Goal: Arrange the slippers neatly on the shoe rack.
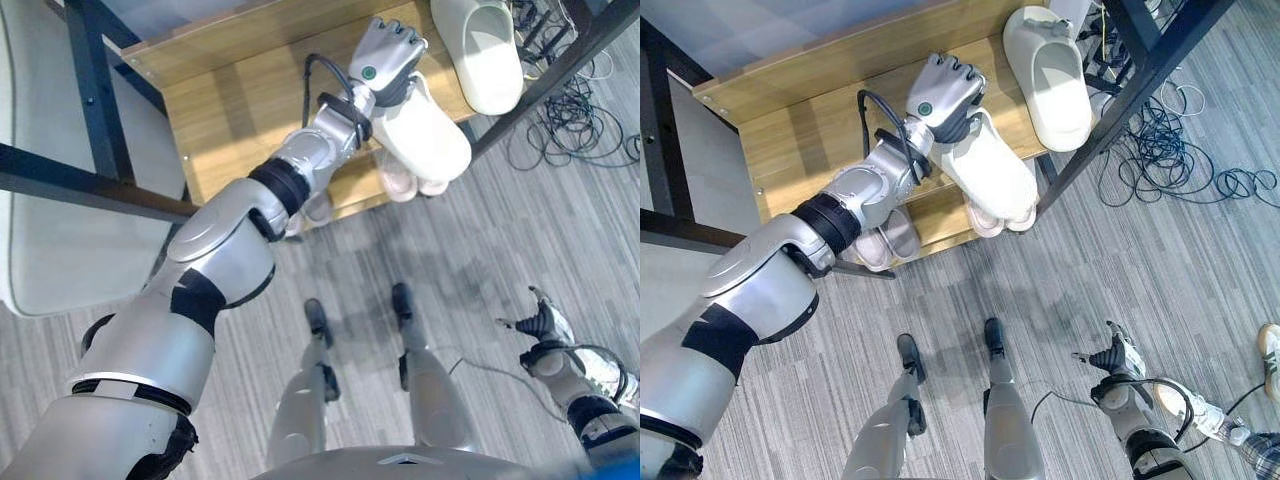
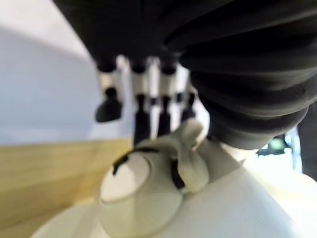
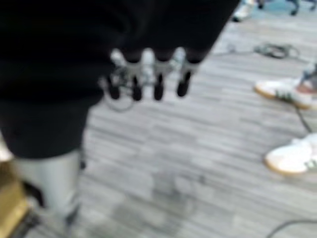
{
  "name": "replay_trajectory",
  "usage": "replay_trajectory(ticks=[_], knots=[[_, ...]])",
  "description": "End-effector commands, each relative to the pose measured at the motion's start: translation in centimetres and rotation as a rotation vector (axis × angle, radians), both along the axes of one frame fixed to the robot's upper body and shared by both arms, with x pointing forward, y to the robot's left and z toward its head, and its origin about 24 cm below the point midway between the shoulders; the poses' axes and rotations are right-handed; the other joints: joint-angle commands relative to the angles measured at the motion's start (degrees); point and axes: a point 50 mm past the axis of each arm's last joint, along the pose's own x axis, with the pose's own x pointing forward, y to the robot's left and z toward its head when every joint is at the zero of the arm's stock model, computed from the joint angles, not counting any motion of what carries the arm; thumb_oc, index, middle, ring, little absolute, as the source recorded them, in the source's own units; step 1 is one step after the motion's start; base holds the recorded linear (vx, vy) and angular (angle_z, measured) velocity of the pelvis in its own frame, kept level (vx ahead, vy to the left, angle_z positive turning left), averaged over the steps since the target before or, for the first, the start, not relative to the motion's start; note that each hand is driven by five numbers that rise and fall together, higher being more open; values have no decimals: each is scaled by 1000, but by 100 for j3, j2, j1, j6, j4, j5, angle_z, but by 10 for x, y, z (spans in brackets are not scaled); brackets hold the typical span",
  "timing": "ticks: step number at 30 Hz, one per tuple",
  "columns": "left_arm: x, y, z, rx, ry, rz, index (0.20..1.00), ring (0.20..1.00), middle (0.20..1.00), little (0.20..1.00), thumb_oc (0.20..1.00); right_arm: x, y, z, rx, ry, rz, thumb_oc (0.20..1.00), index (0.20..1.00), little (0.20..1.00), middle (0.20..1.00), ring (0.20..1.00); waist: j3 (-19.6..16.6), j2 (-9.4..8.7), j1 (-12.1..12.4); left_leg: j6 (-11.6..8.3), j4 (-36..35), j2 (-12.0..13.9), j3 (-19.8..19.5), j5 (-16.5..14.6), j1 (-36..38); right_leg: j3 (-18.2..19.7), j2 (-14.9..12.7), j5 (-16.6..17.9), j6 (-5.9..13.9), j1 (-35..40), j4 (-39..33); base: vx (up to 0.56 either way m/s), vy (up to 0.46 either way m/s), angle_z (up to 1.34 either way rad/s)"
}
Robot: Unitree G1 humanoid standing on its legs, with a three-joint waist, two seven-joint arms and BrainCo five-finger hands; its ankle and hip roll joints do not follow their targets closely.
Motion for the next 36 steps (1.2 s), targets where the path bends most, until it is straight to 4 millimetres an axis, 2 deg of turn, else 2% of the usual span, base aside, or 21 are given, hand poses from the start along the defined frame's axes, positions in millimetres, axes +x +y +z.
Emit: replay_trajectory(ticks=[1,3,9,15,16,17,18,20,24,30,33,36], knots=[[0,16,55,-95,-153,74,200,200,200,200,200,1,-37,26,-122,-48,-45,1000,1000,1000,1000,1000,91,1,91,-387,34,120,-377,-366,-10,-297,-384,-454,451,-278,444,0,0,0],[0,19,58,-90,-162,91,200,200,200,200,200,1,-37,26,-124,-49,-42,1000,1000,1000,1000,1000,94,0,75,-389,34,119,-368,-367,-15,-301,-378,-445,451,-286,442,0,0,0],[4,46,74,-95,-191,186,200,200,200,200,200,-2,-36,23,-130,-40,-31,1000,1000,1000,1000,1000,102,-37,6,-390,34,131,-321,-372,-55,-293,-353,-418,456,-348,428,0,0,0],[1,50,89,-131,-224,200,200,200,200,200,200,5,-28,22,-122,-52,-11,1000,1000,1000,1000,1000,84,-118,-75,-385,34,142,-294,-368,-153,-240,-332,-384,475,-490,436,14,-9,-7],[1,52,92,-142,-229,203,366,366,366,366,366,6,-26,22,-120,-50,-6,1000,1000,1000,1000,1000,75,-134,-89,-389,34,146,-291,-359,-186,-230,-329,-368,478,-523,429,15,-14,-12],[0,54,94,-161,-230,206,576,576,576,576,576,6,-25,21,-120,-47,-1,1000,1000,1000,1000,1000,71,-151,-104,-394,34,150,-287,-348,-204,-226,-330,-353,481,-548,422,9,-12,-14],[0,54,94,-161,-230,206,1000,1000,1000,1000,1000,7,-24,21,-120,-48,0,1000,1000,1000,1000,1000,67,-151,-105,-394,34,150,-286,-347,-209,-225,-330,-352,481,-553,422,10,-18,-8],[-1,54,98,-211,-230,194,1000,1000,1000,1000,1000,5,-20,17,-109,-35,9,1000,1000,1000,1000,1000,38,-178,-128,-395,34,187,-295,-331,-263,-220,-333,-341,467,-606,423,5,-9,-2],[-5,41,103,-297,-217,118,1000,1000,1000,1000,1000,-4,-18,8,-93,4,15,1000,1000,1000,1000,1000,-25,-162,-139,-403,34,207,-302,-368,-200,-221,-313,-397,440,-579,467,0,0,0],[-13,33,115,-361,-230,36,1000,1000,1000,1000,1000,-6,-20,6,-86,24,11,1000,1000,1000,1000,1000,-94,-123,-140,-401,34,196,-300,-363,-183,-209,-290,-402,423,-554,448,0,0,0],[-17,22,112,-426,-204,-53,1000,1000,1000,1000,1000,-9,-19,3,-66,35,1,1000,1000,1000,1000,1000,-84,-91,-115,-398,34,185,-307,-367,-147,-229,-291,-422,421,-515,453,0,0,0],[-20,15,99,-543,-128,-171,1000,1000,1000,1000,1000,-18,-19,-2,-30,39,-36,1000,1000,1000,1000,1000,-74,-54,-69,-398,34,168,-319,-371,-83,-245,-299,-452,411,-423,454,0,0,0]])
